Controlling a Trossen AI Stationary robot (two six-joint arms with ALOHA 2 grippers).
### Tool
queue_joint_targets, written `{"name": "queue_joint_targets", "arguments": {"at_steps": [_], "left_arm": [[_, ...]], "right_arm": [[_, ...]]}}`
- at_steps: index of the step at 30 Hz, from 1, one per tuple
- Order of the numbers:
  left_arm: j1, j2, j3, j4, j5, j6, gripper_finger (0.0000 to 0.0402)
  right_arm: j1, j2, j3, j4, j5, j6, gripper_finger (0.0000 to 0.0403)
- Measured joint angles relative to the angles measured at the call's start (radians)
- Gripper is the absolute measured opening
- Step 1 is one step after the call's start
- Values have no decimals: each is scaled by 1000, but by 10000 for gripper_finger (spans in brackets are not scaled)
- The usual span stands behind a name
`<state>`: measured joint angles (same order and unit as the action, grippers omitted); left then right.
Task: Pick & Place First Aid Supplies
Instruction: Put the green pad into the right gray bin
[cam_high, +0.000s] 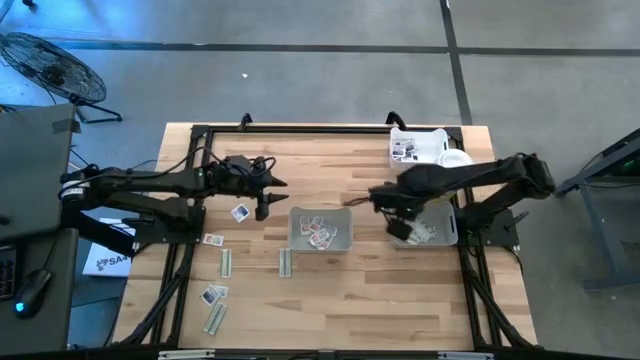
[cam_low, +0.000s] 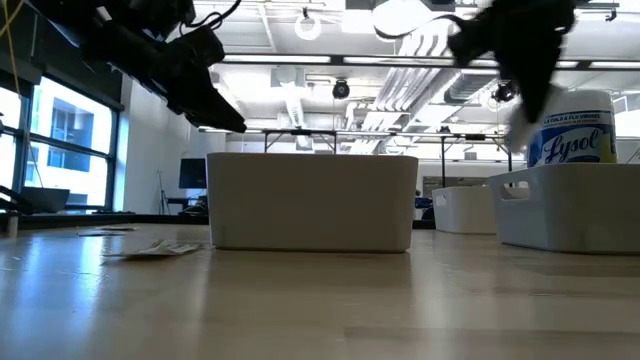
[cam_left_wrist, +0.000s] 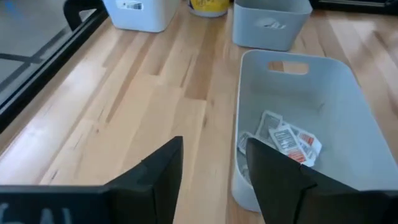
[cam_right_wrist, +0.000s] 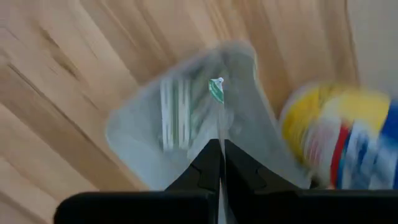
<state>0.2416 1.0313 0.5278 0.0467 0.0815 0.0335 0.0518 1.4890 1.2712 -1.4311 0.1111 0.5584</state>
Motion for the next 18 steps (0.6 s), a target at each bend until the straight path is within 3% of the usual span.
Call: {"name": "queue_joint_targets", "arguments": {"at_steps": [4, 8, 18], "left_arm": [[0, 0, 0, -2, -4, 0, 174], [0, 0, 0, -3, -5, 18, 174], [0, 0, 0, -73, -18, 13, 174]], "right_arm": [[33, -28, -91, -44, -59, 153, 3], [42, -38, -225, 30, -80, 170, 2], [38, -38, -317, 97, 101, 170, 43]]}}
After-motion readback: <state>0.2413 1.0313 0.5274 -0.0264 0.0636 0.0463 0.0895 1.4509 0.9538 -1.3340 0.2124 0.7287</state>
